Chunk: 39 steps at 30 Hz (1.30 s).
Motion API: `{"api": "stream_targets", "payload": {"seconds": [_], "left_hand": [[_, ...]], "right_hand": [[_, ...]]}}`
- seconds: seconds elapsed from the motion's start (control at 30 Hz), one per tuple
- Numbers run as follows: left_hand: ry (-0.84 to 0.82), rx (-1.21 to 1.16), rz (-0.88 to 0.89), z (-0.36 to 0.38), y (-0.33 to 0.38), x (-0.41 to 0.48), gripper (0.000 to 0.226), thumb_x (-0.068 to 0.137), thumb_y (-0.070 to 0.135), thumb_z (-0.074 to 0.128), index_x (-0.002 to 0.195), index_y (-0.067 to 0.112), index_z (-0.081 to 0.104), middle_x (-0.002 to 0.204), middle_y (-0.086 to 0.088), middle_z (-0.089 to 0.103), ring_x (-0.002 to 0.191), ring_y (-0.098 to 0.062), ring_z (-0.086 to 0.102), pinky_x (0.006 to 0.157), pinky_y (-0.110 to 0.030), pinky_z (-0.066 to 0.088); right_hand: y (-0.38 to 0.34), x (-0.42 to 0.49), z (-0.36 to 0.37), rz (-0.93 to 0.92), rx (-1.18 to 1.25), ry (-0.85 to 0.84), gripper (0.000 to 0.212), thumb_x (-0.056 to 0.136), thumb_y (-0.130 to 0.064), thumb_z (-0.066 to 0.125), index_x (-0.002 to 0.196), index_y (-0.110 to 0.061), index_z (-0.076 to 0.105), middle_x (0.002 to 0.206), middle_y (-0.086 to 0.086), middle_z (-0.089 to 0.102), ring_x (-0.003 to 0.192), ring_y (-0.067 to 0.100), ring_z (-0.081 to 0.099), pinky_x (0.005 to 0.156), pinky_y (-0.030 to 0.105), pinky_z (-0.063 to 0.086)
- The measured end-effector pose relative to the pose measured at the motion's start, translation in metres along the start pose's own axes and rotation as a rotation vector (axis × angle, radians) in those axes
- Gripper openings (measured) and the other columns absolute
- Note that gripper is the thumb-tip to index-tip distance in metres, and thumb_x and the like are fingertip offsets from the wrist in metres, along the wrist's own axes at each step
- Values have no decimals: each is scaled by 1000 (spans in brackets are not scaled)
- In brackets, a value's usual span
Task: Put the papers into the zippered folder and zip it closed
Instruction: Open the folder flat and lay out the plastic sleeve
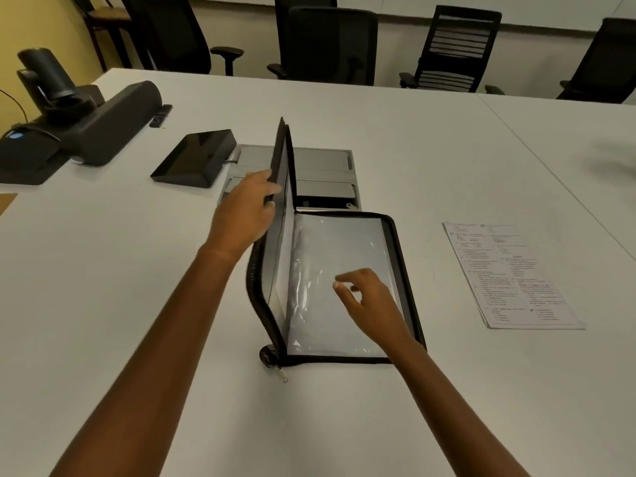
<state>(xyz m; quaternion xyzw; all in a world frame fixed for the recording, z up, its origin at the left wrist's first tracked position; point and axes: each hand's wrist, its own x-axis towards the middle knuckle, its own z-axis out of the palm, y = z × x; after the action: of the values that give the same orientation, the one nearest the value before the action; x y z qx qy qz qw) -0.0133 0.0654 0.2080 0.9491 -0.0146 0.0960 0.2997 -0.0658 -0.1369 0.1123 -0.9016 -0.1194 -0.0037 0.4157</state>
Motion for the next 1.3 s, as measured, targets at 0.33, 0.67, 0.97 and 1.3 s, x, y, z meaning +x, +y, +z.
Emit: {"api": "stream_targets", "payload": {"seconds": [0.33,0.67,0.97,1.3], "left_hand": [[38,319,-209,-25,-78,-29,41,95,6,45,136,6,42,149,-14,33,134,-34,38,107,-45,36],[-103,671,-307,44,-127,-62,52,97,29,36,143,11,23,155,-20,9,144,-37,3,116,-53,8],[-240,556,-320,105,-153,-93,60,97,42,28,147,16,7,157,-18,1,145,-32,4,117,-51,9],[-186,429,-354,123,-153,-122,98,77,56,-32,144,11,21,152,-22,22,141,-38,22,114,-55,18]], "right_hand": [[80,-7,30,366,-521,-145,43,95,-33,41,134,-15,38,146,9,33,135,25,29,107,42,37],[102,-19,49,464,-567,-139,51,95,-41,35,141,-21,24,153,8,19,141,26,14,111,50,28],[116,-28,51,500,-661,-119,54,95,-44,31,143,-28,12,155,7,13,143,27,4,112,58,20],[127,-32,48,494,-632,-142,57,95,-45,29,143,-31,2,156,5,6,144,28,0,112,58,14]]}}
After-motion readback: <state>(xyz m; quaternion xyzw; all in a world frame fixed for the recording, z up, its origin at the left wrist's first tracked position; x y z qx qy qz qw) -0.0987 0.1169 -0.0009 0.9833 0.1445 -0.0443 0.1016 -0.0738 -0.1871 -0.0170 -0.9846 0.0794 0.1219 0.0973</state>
